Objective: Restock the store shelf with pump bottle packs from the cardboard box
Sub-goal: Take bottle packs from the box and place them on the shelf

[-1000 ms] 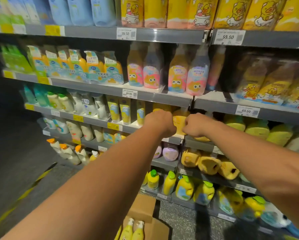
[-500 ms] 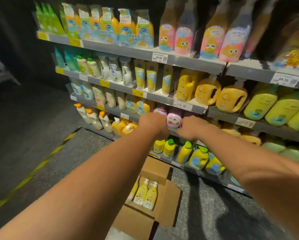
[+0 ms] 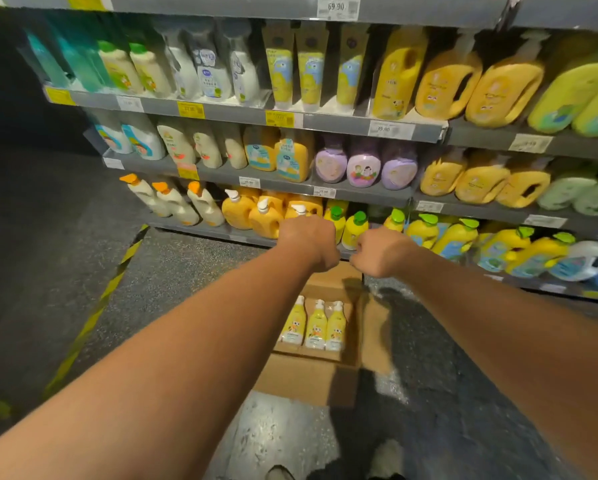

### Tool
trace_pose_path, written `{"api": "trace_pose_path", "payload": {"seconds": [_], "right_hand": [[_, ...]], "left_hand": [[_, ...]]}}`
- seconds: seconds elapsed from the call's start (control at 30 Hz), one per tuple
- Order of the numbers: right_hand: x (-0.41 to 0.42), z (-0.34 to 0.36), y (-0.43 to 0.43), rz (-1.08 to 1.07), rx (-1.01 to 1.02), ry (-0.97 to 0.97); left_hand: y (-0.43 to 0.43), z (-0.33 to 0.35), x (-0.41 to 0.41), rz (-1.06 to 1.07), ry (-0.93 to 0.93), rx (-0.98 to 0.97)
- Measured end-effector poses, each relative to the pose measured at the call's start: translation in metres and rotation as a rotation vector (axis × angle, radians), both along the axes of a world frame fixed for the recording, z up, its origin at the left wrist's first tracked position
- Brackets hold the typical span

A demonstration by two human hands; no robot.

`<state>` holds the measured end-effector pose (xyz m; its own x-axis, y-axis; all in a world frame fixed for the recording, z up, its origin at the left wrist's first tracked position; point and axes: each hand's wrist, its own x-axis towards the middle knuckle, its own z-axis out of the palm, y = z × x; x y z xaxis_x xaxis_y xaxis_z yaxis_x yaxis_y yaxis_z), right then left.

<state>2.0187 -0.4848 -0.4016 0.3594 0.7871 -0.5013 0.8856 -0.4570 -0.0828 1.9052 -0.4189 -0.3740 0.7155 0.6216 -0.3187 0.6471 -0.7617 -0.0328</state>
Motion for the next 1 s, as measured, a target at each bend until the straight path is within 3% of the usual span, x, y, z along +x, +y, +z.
{"api": "trace_pose_path", "payload": {"seconds": [0.17,0.3,0.53,0.87,1.0], "right_hand": [[0.005,-0.036,0.021,-0.024,0.065,0.017],[0.008,-0.076,0.045,-0.023,-0.002,0.007],[0.015,-0.207,0.06,-0.08,-0.105,0.138],[0.027,-0.467,0.055,-0.303,-0.158,0.177],[0.029,-0.566,0.049,-0.446,-0.167,0.224]], "left_hand": [[0.025,-0.033,0.005,-0.002,-0.032,-0.061],[0.045,-0.079,0.008,0.059,-0.026,-0.133],[0.064,-0.205,0.024,0.087,0.057,-0.282],[0.072,-0.481,0.041,0.111,0.106,-0.39],[0.066,-0.595,0.042,0.215,0.049,-0.509]]}}
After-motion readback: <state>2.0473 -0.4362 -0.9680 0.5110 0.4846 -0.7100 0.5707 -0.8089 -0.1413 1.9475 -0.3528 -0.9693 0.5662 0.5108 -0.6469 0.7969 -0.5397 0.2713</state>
